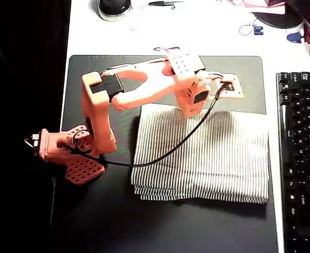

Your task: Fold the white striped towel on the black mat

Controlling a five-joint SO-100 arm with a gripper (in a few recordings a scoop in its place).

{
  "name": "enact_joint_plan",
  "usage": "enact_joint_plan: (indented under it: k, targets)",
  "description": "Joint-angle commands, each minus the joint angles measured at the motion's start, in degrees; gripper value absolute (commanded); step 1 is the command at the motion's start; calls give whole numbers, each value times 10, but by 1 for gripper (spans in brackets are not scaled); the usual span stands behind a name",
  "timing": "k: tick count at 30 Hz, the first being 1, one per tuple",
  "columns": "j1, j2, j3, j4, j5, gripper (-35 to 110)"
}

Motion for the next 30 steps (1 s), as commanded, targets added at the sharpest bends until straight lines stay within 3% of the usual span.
enact_joint_plan:
  k: [1, 9, 19, 30]
  targets:
    - [6, 34, 1, -4, -9, 0]
    - [49, 77, 5, 48, -24, 5]
    - [134, 224, 92, 221, -29, 3]
    - [178, 250, 256, 228, -33, 0]
